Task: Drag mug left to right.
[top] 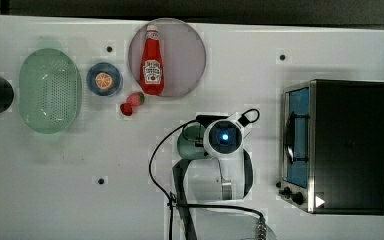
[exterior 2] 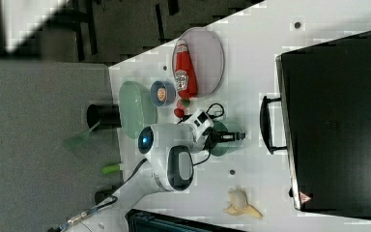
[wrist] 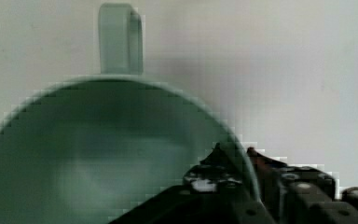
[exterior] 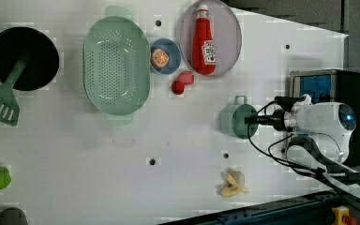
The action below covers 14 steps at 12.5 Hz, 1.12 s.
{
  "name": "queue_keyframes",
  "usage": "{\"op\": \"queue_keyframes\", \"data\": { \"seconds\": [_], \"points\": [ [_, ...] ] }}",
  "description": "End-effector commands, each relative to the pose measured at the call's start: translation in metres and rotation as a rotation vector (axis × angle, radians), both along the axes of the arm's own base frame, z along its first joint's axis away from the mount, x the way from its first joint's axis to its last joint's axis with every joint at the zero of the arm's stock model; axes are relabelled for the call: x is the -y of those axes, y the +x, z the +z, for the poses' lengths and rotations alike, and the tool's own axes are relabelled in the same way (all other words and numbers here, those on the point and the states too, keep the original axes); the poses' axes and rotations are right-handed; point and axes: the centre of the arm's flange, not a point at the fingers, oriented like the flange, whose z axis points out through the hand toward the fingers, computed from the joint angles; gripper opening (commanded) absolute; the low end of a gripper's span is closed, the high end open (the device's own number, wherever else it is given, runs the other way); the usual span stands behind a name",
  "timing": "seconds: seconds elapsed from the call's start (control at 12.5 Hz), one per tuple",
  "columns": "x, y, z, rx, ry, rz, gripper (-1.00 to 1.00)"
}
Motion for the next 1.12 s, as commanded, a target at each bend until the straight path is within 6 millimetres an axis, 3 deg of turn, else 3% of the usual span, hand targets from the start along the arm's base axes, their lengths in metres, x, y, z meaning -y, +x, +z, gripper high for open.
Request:
{"op": "queue_keyframes", "data": {
  "seconds": [0.08,0.32,0.56,0.72,0.88,1.12],
  "points": [
    [0.035,0.003,0.012,0.026,-0.026,-0.014,-0.65],
    [0.054,0.000,0.013,0.025,-0.037,-0.042,-0.59],
    [0.062,0.005,0.025,0.048,-0.049,-0.052,0.06],
    [0.056,0.016,0.065,0.112,-0.070,-0.091,0.52],
    [0.039,0.024,0.125,0.192,-0.075,-0.269,1.00],
    [0.000,0.022,0.213,0.221,-0.026,-0.657,1.00]
  ]
}}
